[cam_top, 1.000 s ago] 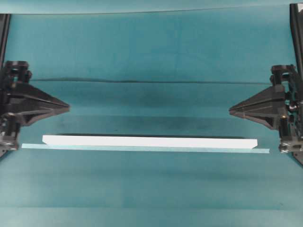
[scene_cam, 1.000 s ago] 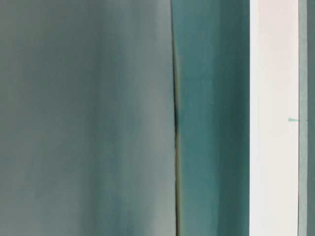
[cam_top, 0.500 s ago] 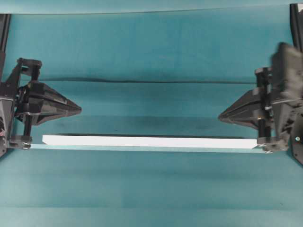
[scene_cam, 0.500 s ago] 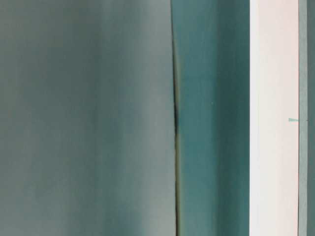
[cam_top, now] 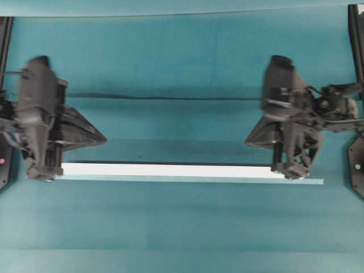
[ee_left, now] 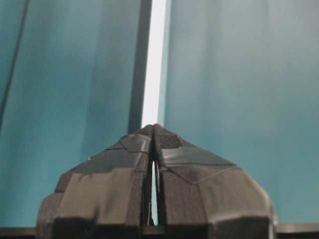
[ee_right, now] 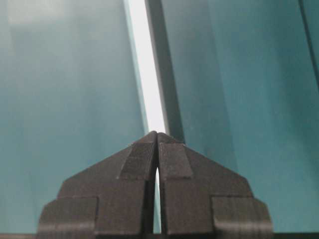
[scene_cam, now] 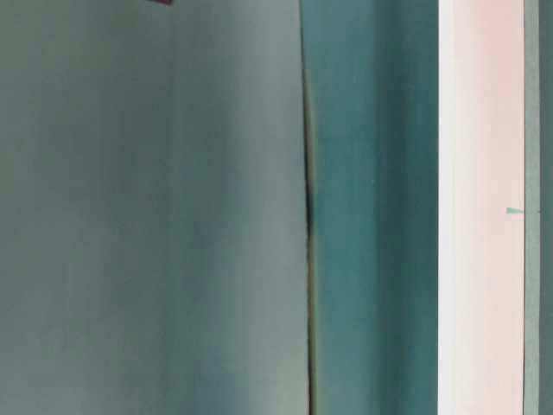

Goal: Lift a wooden board with both hands.
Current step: 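Lower both grippers over the white board, straddling it near each end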

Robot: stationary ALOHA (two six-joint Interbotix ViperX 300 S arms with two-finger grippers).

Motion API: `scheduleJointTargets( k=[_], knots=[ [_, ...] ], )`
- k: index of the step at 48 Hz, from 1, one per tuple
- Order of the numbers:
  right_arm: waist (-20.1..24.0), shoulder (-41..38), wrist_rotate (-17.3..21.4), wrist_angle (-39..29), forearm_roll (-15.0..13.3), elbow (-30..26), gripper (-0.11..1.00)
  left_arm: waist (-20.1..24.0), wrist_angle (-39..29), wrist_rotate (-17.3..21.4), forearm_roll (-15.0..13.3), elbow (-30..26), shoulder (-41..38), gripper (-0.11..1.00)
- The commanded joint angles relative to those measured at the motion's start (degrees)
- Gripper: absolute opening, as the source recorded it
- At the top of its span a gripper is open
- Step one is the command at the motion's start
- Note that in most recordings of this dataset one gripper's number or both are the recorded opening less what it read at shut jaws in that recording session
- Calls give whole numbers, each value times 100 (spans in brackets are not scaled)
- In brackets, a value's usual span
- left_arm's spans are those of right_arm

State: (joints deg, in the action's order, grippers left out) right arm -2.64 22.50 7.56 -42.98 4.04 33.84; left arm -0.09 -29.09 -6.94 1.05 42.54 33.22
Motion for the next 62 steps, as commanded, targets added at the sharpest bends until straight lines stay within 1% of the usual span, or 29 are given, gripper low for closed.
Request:
scheduleJointTargets(
  k=[1, 10, 15, 20, 24, 26, 29, 31, 34, 38, 40, 43, 47, 49, 52, 55, 58, 62],
  knots=[
    [-9, -202, 9, -316, -79, -246, 0, 35, -132, 18, 18, -272, -211, -1],
    [-9, -369, -9, -747, -272, -413, 0, 88, -809, 44, 18, -677, -765, -1],
    [-9, -387, -9, -817, -281, -404, 0, 97, -1160, 70, 18, -888, -1046, -1],
    [-9, -404, -9, -826, -281, -404, 0, 88, -1292, 334, 18, -1011, -1195, -1],
    [-9, -439, -18, -826, -290, -413, 0, 97, -1292, 536, 18, -1028, -1239, 2],
    [-9, -466, -35, -817, -281, -413, 0, 105, -1292, 563, 18, -1037, -1248, 4],
    [-9, -501, -62, -835, -255, -431, 0, 114, -1292, 606, 18, -1055, -1257, 10],
    [-9, -519, -79, -853, -255, -431, 1, 132, -1292, 571, 18, -1063, -1257, 15],
    [0, -536, -105, -826, -255, -422, 1, 167, -1292, 510, 18, -1063, -1266, 29],
    [18, -536, -158, -747, -246, -404, 4, 185, -1283, 466, 18, -1055, -1266, 53],
    [18, -536, -185, -729, -246, -404, 9, 185, -1292, 466, 18, -1063, -1266, 66],
    [26, -536, -193, -738, -193, -378, 23, 185, -1274, 510, 18, -1063, -1266, 83],
    [35, -563, -167, -756, -176, -343, 47, 167, -1266, 554, 18, -1090, -1274, 98],
    [35, -580, -123, -747, -185, -325, 60, 167, -1266, 563, 18, -1107, -1301, 99],
    [53, -615, -141, -738, -193, -299, 76, 141, -1266, 554, 18, -1107, -1327, 98],
    [79, -659, -149, -729, -255, -290, 89, 114, -1248, 483, 18, -1090, -1362, 98],
    [79, -703, -149, -712, -255, -290, 95, 62, -1239, 466, 18, -1055, -1406, 98],
    [79, -773, -149, -686, -255, -290, 95, 26, -1204, 457, 18, -1011, -1477, 98]
  ],
)
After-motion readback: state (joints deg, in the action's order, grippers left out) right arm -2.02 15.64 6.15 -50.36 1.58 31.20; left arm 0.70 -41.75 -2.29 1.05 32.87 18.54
